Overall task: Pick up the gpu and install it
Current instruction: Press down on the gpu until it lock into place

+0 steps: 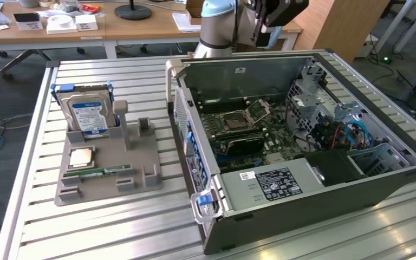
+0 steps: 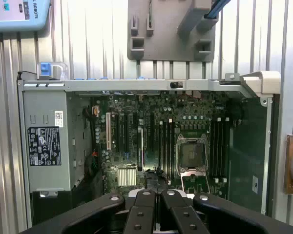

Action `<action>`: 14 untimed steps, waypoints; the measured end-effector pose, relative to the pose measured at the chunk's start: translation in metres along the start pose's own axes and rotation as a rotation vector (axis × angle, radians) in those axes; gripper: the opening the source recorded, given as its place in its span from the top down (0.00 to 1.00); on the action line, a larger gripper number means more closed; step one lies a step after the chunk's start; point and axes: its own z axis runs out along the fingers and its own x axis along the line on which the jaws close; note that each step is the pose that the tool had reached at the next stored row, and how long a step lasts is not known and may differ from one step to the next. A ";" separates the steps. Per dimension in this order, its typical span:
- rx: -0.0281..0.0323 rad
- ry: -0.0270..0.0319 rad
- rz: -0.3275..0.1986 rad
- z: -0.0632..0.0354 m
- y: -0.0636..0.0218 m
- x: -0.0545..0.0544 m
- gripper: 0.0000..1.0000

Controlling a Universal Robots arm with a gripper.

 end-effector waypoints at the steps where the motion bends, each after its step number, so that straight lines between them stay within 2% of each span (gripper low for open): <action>1: 0.0000 -0.0001 0.000 -0.0013 0.0000 0.000 0.89; 14: 0.0001 -0.0001 0.000 -0.0013 0.0000 0.000 0.89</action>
